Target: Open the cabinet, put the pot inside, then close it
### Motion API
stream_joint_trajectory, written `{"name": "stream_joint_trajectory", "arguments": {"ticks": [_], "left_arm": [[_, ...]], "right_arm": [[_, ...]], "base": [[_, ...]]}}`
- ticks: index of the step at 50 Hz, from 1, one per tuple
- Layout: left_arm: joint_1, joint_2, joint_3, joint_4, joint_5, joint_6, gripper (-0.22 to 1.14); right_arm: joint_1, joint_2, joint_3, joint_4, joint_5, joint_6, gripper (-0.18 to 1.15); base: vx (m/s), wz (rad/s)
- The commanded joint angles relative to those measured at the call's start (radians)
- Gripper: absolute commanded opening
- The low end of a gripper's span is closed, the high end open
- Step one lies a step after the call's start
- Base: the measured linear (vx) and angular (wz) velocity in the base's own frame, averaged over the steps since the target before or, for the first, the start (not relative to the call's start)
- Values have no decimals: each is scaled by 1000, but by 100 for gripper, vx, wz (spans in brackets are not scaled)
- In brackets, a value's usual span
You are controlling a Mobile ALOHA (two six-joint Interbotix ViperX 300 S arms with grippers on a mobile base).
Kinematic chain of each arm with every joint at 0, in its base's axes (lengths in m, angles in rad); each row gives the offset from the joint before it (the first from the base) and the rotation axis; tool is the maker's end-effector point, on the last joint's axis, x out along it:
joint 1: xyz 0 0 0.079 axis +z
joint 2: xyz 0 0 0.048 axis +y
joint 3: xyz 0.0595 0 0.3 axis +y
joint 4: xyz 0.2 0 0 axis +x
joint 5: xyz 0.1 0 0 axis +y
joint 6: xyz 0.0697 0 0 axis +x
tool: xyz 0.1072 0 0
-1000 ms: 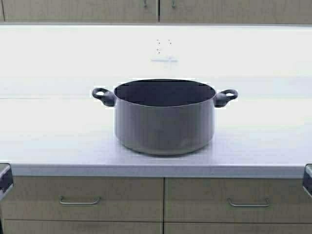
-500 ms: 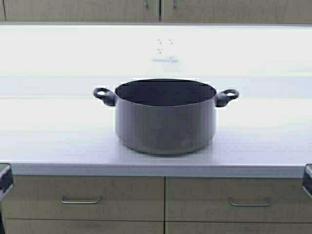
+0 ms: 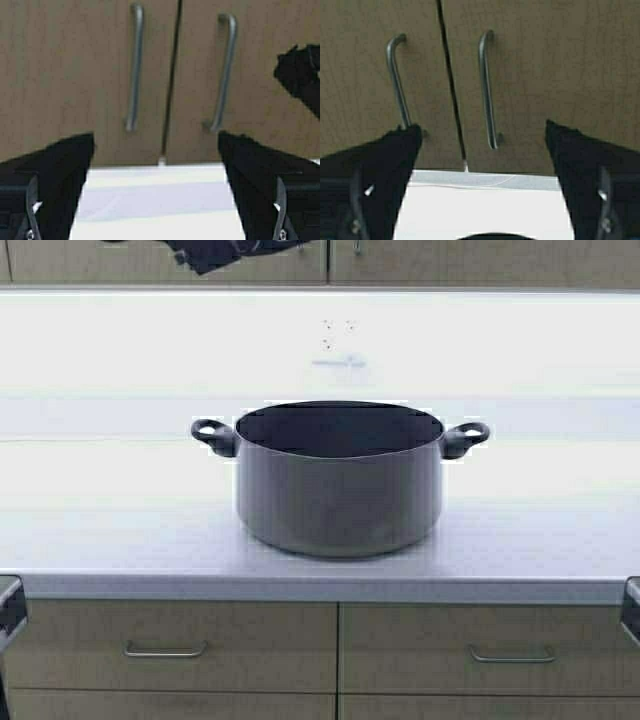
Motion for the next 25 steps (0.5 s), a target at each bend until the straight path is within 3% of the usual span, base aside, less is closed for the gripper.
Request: {"name": "stream_joint_trajectory", "arguments": {"ticks": [1, 16, 25], "left_arm": [[-2, 20, -83, -17, -17, 2, 102], [6, 144, -270, -132, -37, 52, 101], [9, 209, -380, -147, -37, 69, 101]], "right_arm": [[-5, 25, -86, -3, -6, -17, 104], [-5, 150, -264, 0, 17, -106, 104], [-11, 206, -337, 6, 20, -107, 104]], "base": [[0, 0], [0, 0], [0, 0]]}}
